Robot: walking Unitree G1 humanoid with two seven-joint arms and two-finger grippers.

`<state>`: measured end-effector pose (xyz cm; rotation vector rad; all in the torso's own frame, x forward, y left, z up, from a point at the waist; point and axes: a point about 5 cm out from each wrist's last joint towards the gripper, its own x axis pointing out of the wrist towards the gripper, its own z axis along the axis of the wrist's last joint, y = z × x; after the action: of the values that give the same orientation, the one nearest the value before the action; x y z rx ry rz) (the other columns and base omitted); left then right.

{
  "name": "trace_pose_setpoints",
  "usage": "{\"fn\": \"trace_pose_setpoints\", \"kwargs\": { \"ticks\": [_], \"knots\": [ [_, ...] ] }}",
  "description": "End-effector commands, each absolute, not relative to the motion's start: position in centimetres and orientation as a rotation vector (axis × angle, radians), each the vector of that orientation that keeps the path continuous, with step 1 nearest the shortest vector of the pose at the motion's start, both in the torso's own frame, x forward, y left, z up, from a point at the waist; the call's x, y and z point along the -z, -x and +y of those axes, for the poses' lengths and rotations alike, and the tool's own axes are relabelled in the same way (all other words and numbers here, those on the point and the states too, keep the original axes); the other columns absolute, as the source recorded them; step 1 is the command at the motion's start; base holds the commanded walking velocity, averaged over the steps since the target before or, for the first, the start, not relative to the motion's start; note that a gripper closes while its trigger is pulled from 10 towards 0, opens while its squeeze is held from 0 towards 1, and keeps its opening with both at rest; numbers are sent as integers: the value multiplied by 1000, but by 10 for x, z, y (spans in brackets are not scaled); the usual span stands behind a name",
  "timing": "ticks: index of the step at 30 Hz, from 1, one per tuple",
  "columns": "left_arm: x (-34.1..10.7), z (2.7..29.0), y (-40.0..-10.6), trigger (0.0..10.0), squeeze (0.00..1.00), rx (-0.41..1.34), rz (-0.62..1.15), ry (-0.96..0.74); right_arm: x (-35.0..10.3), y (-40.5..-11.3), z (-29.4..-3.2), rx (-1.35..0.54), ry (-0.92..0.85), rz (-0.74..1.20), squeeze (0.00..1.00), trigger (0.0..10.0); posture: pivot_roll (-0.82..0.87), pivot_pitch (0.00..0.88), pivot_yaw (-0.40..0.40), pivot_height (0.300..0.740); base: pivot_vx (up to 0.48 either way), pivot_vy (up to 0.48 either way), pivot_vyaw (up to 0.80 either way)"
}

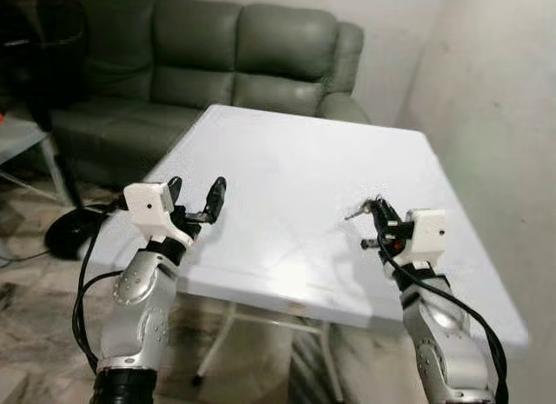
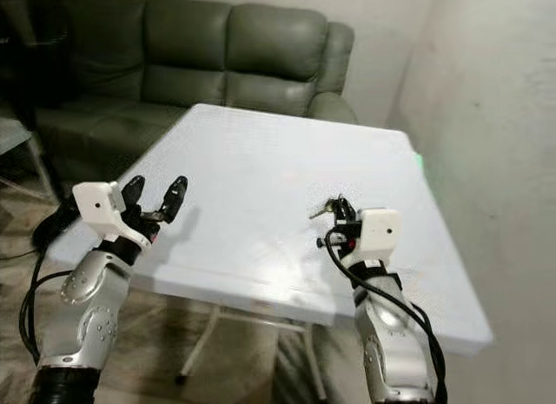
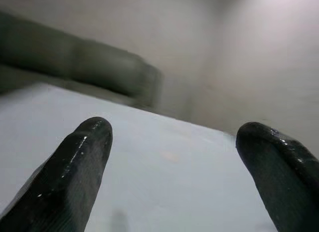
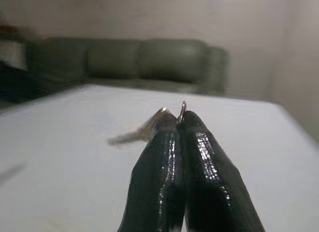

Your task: Hang keys on a hook

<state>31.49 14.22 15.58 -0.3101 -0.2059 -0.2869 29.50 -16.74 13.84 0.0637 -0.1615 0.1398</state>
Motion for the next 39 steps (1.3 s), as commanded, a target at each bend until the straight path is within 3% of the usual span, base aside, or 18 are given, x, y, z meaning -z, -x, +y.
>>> {"fn": "trace_pose_setpoints", "kwargs": {
  "ticks": [1,39],
  "knots": [
    [-161,139,-316,10000,0,315,-216,290,-141,-297,-170,-118,-66,-168,0,10000,-9,0,-56,740,0,0,-706],
    [-138,128,-306,10000,0,261,-126,372,-139,-293,-175,-124,-35,-153,0,10000,-4,0,-81,740,0,0,-640]
  ]
}}
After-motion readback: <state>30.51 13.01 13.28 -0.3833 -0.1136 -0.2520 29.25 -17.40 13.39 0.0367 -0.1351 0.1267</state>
